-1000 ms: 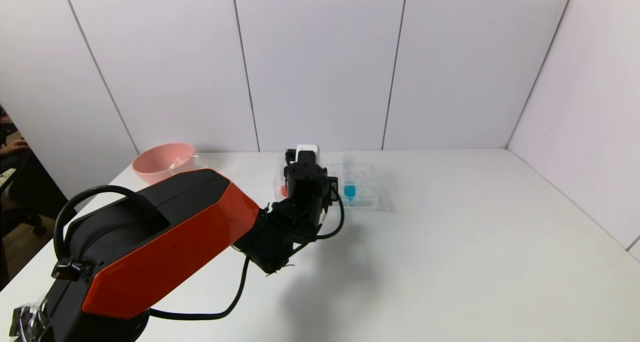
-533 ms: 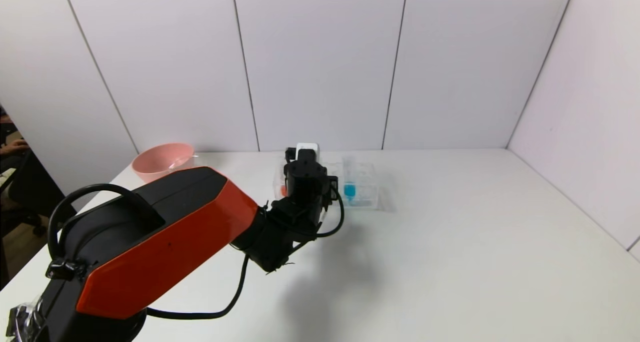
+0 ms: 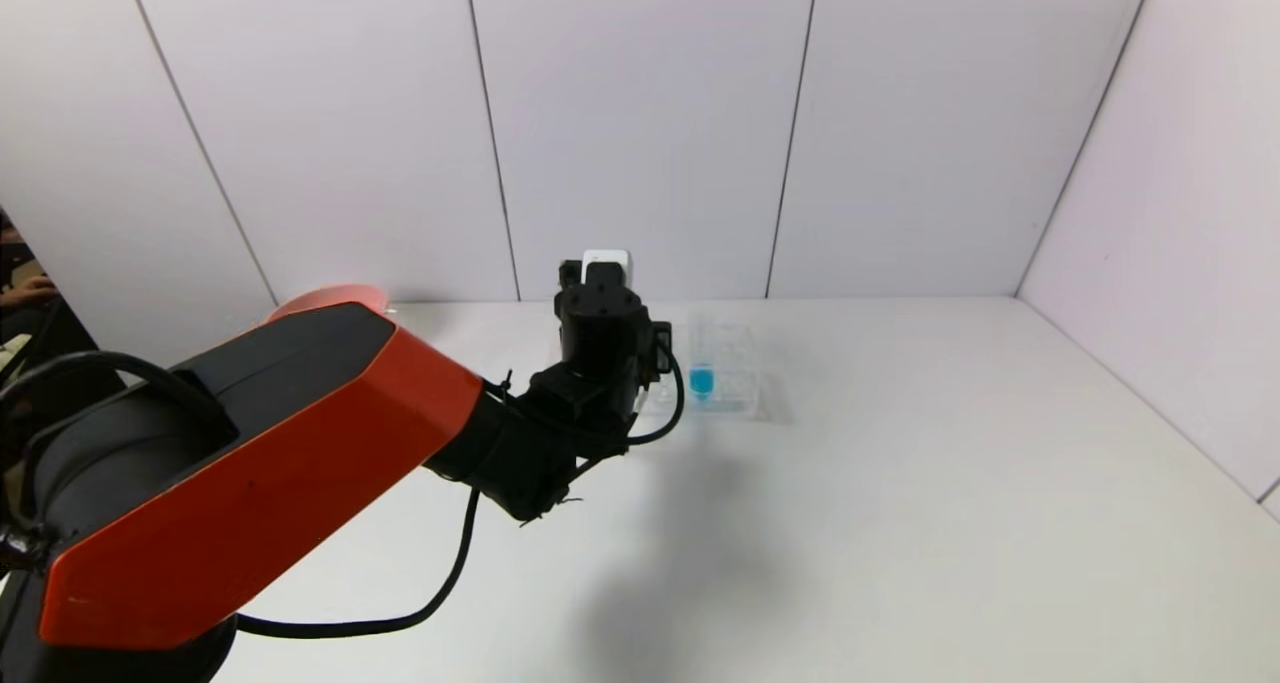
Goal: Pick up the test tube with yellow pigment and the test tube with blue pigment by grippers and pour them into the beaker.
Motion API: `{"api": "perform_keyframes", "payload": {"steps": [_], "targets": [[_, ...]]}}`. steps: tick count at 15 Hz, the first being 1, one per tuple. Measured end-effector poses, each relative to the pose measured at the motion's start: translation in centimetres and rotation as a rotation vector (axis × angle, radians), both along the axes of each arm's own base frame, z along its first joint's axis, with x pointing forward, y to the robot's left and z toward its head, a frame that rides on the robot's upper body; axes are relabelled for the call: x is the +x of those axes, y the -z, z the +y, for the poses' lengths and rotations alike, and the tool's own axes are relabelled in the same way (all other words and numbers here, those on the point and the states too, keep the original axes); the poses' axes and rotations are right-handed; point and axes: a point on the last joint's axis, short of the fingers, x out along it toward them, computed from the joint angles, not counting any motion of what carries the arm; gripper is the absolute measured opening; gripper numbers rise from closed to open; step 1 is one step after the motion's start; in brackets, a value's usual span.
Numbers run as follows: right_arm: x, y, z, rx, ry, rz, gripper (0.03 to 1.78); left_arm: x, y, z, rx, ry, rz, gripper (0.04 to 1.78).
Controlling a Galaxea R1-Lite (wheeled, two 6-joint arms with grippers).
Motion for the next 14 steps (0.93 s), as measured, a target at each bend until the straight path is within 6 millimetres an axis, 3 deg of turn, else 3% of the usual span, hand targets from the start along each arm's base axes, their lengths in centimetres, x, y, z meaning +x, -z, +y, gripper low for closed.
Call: {"api": "perform_keyframes", "payload": {"steps": [14], "targets": [[0.0,0.0,0.0,0.000,0.000,0.000,1.77,-3.5,-5.8,-1.0,0.043,0.074,-0.026,0.47]]}}
